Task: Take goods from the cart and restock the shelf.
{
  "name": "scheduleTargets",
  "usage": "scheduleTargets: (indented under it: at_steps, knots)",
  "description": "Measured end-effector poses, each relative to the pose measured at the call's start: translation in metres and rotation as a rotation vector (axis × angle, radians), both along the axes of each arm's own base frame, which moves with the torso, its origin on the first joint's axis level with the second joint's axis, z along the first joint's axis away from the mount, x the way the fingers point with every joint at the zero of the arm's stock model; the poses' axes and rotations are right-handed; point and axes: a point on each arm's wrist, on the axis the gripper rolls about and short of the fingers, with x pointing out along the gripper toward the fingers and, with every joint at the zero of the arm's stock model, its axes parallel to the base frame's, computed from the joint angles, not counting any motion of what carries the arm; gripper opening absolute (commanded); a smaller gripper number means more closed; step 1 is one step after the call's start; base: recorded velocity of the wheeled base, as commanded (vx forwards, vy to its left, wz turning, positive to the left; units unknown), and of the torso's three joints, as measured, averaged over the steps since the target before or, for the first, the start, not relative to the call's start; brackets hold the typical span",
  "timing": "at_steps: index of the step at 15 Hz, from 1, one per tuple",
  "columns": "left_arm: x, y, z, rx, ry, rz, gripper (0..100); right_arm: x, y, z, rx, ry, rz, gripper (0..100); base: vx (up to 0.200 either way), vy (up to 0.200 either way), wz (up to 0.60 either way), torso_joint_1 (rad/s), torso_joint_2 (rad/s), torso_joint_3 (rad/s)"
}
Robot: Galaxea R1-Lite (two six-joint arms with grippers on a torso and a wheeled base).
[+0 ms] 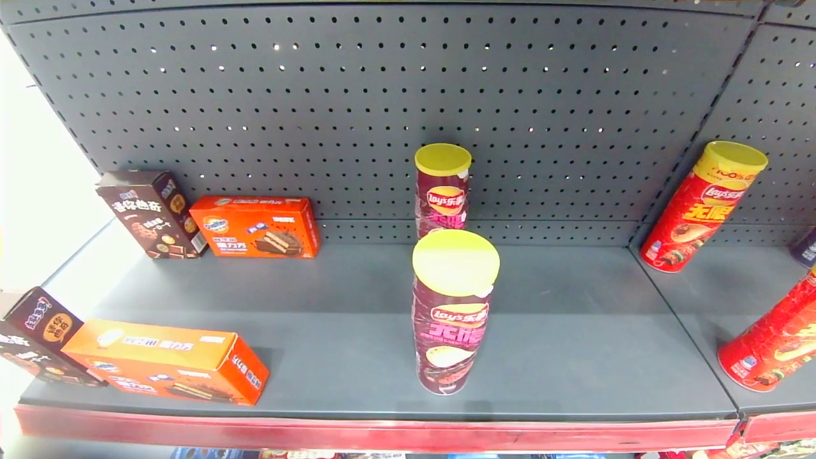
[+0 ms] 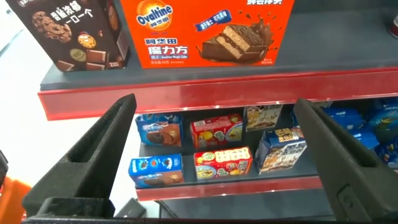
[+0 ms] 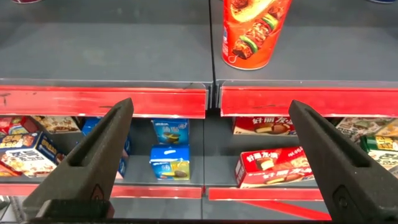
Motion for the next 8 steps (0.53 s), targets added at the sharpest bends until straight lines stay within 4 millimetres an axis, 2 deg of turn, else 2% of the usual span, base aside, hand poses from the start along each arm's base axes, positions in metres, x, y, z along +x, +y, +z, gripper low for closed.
scheduleTargets:
  at_steps: [8]
  knots:
    - [0.0000, 0.0000, 0.0000, 0.000, 0.000, 0.001, 100, 0.0000, 0.0000, 0.0000, -0.002, 0.000, 0.002, 100, 0.000, 0.000, 0.00, 0.000, 0.00, 0.000]
